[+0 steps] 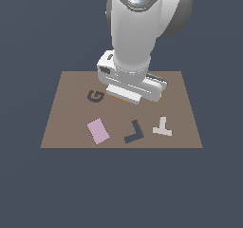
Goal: Insert a designated object into the corresponding slot on a board.
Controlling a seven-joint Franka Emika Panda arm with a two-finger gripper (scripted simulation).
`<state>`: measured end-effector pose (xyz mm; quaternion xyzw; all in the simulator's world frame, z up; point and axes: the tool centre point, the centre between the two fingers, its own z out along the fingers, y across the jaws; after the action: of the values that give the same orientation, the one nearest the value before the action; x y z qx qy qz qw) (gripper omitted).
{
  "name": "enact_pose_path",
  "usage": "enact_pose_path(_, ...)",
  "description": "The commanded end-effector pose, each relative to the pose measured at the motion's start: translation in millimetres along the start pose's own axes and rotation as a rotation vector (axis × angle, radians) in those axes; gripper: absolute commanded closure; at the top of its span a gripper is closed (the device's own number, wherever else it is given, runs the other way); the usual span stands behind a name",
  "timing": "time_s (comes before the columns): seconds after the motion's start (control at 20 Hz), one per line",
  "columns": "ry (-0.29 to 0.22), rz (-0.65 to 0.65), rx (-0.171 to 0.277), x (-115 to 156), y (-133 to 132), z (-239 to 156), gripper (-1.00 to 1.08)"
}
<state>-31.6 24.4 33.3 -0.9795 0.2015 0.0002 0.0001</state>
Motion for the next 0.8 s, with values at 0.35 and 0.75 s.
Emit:
enact_pose_path(0.35, 0.0, -0.087, 0.0, 14.6, -3.5, -1.0, 1.08)
enact_pose_path(0.75, 0.001, -0.273, 0.0, 43.9, -15.6, -3.1, 1.08)
